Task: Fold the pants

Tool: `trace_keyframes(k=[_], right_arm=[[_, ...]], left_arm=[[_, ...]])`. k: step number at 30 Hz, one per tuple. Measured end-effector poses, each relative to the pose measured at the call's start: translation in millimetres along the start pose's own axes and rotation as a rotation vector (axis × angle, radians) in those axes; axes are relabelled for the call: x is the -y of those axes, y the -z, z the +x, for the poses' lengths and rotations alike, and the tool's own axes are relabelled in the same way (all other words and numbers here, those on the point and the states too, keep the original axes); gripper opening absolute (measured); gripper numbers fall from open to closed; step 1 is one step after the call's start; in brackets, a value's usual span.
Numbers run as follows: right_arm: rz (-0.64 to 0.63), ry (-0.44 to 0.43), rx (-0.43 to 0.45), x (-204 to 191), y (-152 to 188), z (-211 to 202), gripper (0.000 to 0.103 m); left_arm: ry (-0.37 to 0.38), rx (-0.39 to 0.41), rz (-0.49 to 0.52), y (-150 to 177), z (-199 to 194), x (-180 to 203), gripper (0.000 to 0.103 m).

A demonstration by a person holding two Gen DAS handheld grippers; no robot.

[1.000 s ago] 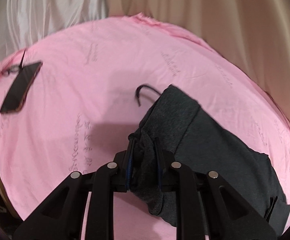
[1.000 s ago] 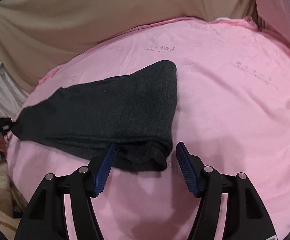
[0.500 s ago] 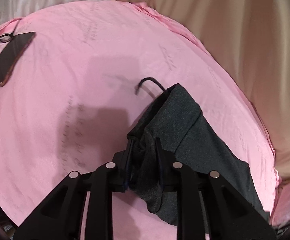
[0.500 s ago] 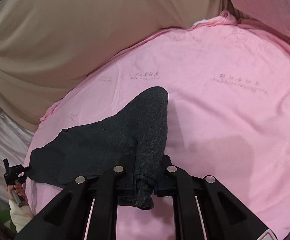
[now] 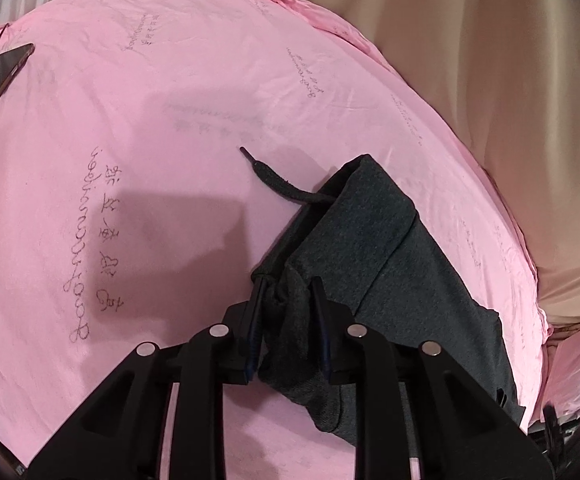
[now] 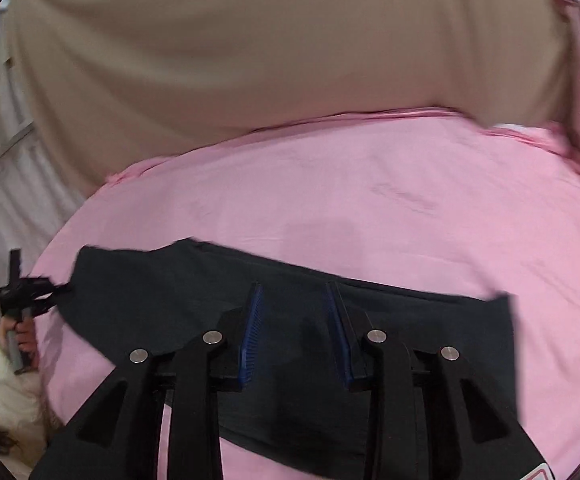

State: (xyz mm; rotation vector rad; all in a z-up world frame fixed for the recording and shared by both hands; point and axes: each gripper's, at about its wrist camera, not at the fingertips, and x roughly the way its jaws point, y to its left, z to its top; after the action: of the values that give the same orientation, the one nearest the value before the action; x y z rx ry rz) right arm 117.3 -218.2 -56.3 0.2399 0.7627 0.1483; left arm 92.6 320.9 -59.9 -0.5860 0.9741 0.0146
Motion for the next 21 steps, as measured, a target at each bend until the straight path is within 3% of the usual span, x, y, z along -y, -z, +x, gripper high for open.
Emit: trace_keyframes(k=[4,7,9,13,16,17,18,19,20,21], right_arm=[[-0.085,-0.1,-0.153,-45,-34,112,0.031],[-0.124,-0.09,-0.223,-62,-40,161,0.03],[-0.129,-0.05,-0.233,-62,-39,172,0.003],[-0.147,-0.022,-0.096,-70,-63,149,0.0],[-0.123,0.058,-0.145,-55,-75,176,0.0],[-0.097,0.066,-0.173,-50,-75,180,0.002],[-0.07,0.028,-0.18,-49,-74,173,0.01],[-0.076,-0.009,-0.161,-55,-72,161,0.01],[-0.102,-0.029,-0.146,-62,-69,150,0.019],[-0.136,-0.031,-0.125,-71,-64,137,0.045]], left_arm=[[0.038,-0.009,-0.009,-5,2,-7,0.021],[0.052,0.007,0.005,-10,0,-10,0.021],[0.052,0.019,0.023,-13,1,-9,0.02],[0.018,0.048,0.082,-21,6,0,0.019],[-0.008,0.044,0.096,-30,20,6,0.019],[-0.006,0.03,0.084,-32,24,5,0.018],[0.009,0.025,0.079,-32,20,2,0.016],[0.023,0.029,0.078,-31,13,1,0.017],[0.028,0.037,0.081,-29,5,-1,0.018],[0.036,0.053,0.088,-25,-9,-4,0.02]])
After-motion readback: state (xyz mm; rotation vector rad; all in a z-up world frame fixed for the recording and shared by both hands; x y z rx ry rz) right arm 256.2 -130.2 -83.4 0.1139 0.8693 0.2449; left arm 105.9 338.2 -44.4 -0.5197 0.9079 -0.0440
